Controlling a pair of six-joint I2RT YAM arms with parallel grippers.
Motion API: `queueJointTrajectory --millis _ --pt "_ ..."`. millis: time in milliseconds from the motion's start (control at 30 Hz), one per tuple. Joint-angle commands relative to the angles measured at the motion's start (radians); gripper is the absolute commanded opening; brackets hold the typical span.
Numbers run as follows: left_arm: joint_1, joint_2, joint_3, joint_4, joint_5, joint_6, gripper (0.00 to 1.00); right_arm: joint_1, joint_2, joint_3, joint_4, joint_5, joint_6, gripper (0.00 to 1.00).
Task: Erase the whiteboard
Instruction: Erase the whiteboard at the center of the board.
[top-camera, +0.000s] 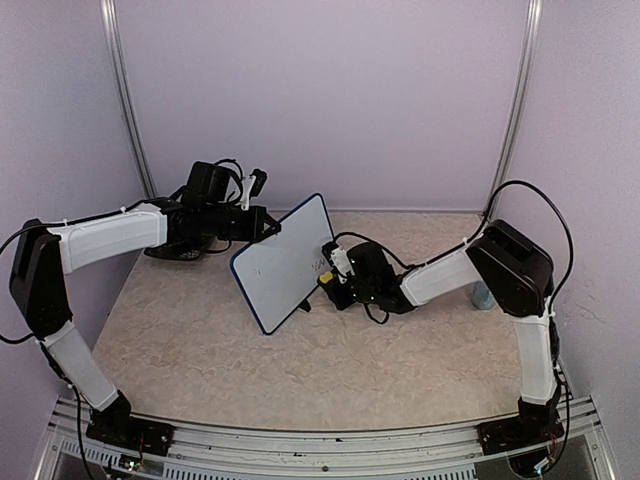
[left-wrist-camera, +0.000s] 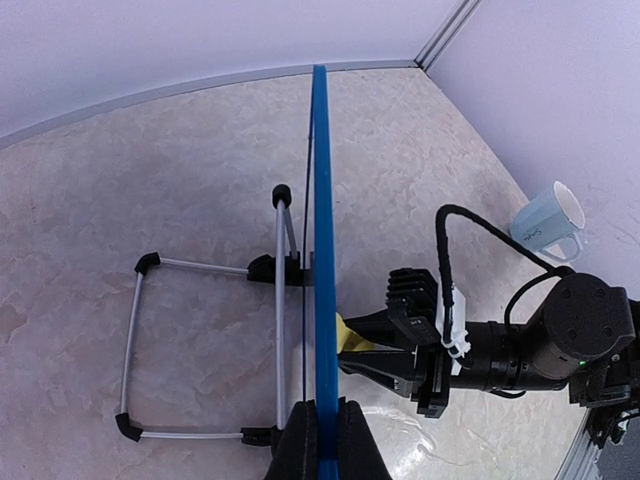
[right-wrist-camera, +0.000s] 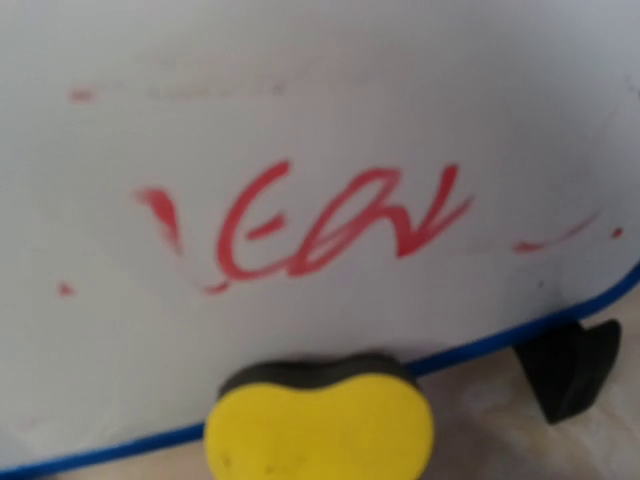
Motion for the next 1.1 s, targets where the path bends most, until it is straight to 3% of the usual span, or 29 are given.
queueJointTrajectory --millis 0,300,667,1067 --pt "-0.031 0.021 -0.015 -0.114 0.085 0.002 0.00 -0.006 -0.055 -0.009 -0.048 -0.017 0.002 0.00" --pt "-0.031 0.020 -0.015 -0.114 0.087 0.002 0.00 -0.006 -0.140 0.033 -0.044 -0.037 -0.019 0.00" --pt "-0.029 0.017 -0.015 -0.113 0.088 0.002 0.00 -0.018 -0.014 0.063 -0.068 -0.036 -0.005 0.00" --pt "-0.030 0.011 -0.015 -0.114 0.089 0.002 0.00 -0.026 0.021 0.026 -0.073 -0.056 0.006 0.00"
